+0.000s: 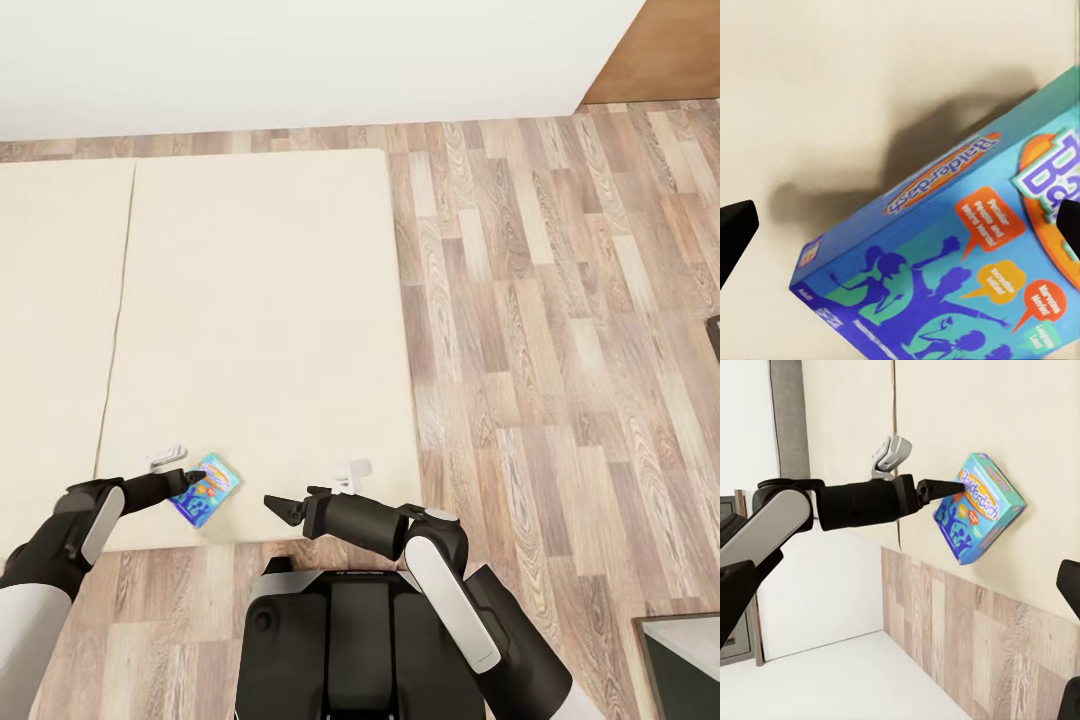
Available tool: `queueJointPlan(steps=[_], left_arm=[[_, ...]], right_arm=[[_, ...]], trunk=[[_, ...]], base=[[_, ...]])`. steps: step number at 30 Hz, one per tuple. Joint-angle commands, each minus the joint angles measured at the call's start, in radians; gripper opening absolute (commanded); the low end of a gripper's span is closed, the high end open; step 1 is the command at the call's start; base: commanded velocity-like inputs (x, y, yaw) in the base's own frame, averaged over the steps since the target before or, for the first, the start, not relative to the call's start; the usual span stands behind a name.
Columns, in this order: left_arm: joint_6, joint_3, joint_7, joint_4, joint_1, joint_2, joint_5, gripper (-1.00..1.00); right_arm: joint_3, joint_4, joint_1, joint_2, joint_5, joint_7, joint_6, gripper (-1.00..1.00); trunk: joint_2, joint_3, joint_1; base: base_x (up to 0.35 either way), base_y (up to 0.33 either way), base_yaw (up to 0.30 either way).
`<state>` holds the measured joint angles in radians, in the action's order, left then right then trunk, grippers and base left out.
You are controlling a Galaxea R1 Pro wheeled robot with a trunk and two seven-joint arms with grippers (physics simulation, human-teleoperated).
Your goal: Put all the toys in the child's room - the three board games (two on the bed and one on the table), the two jigsaw puzzles on the table, and the tennis ball on the table - inside the toy box on the table in the child's room.
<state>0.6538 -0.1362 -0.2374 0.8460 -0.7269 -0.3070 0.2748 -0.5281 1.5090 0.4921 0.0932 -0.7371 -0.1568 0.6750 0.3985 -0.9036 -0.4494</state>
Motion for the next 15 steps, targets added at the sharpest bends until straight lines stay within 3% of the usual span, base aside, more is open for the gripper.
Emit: queueJointPlan(steps=[1, 15], left_arm=[[0.007, -0.003, -0.009, 0.001, 0.0, -0.001, 0.001, 1.0], [0.012, -0.005, -0.047, 0.001, 0.0, -0.009, 0.001, 1.0]], right_arm=[[0.001, 0.0, 0.0, 0.0, 0.001, -0.003, 0.005, 1.0], [0.001, 0.0, 0.0, 0.0, 0.001, -0.003, 0.005, 1.0]], trunk=[[0.002, -0.001, -0.001], [0.002, -0.001, -0.001]], base=[[0.0, 0.0, 0.0], [0.0, 0.0, 0.0]])
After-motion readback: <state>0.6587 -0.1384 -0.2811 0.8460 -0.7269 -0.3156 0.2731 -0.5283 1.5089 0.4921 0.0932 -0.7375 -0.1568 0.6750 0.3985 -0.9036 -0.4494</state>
